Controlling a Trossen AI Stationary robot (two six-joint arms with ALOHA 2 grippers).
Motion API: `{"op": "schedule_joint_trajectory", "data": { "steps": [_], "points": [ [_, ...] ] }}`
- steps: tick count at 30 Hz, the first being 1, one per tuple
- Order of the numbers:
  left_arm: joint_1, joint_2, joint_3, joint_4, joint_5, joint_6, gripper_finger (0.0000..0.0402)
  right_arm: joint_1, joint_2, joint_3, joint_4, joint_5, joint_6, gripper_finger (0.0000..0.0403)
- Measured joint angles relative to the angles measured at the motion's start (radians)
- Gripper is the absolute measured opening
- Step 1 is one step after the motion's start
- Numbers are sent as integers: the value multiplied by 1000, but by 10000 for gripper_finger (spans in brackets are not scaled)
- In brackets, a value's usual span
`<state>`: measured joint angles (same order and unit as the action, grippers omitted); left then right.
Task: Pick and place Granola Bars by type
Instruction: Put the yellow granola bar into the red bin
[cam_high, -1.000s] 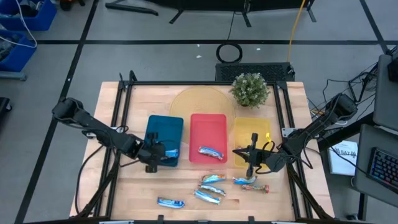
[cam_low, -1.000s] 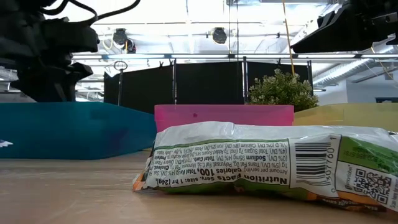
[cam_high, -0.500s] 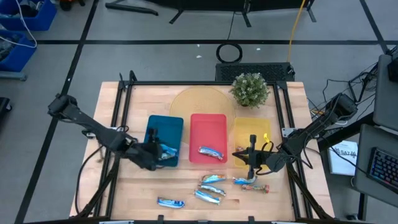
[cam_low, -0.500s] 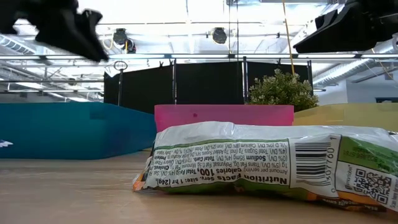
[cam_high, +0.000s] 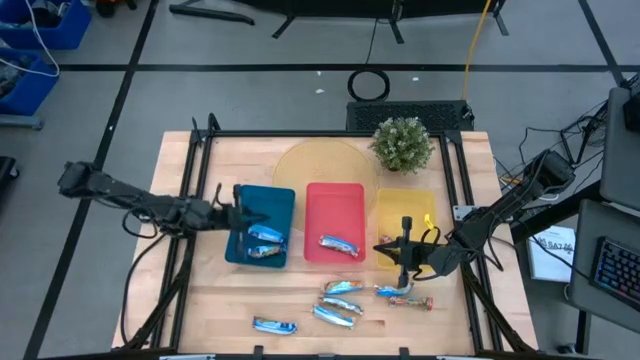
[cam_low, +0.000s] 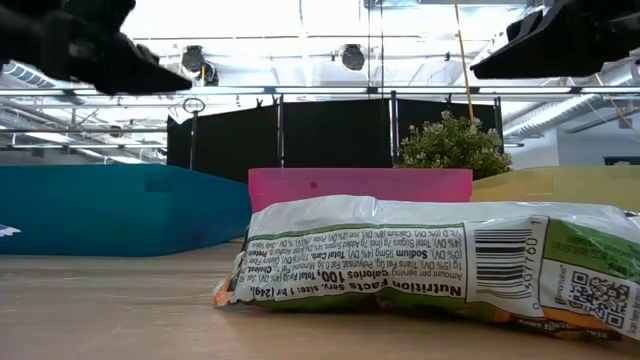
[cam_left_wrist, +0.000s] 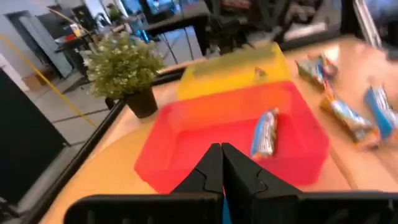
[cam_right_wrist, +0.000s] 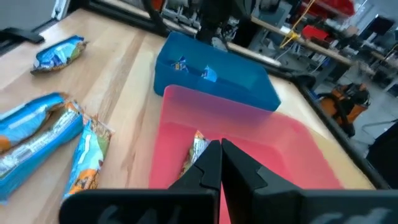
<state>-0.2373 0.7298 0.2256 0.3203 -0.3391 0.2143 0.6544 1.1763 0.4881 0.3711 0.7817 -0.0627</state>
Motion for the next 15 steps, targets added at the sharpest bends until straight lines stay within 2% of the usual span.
{"op": "schedule_joint_trajectory", "data": {
  "steps": [3, 5, 7, 10, 13, 15],
  "points": [
    [56, -8, -81, 107, 25, -51, 9, 0, 2, 32, 27, 61, -66, 0],
    [75, -6, -121, 140, 25, -78, 14, -1, 14, 103, -30, 80, -96, 0],
    [85, -6, -142, 157, 24, -90, 17, -3, 38, 200, -166, 80, -88, 0],
    [86, -6, -157, 155, 25, -95, 15, -9, 123, 376, -425, 72, 13, 0],
    [82, -6, -161, 155, 26, -128, 6, -21, 242, 524, -652, -37, 121, 0],
    [77, -6, -161, 153, 26, -136, 4, -26, 326, 604, -742, -103, 210, 4]
  ]
}}
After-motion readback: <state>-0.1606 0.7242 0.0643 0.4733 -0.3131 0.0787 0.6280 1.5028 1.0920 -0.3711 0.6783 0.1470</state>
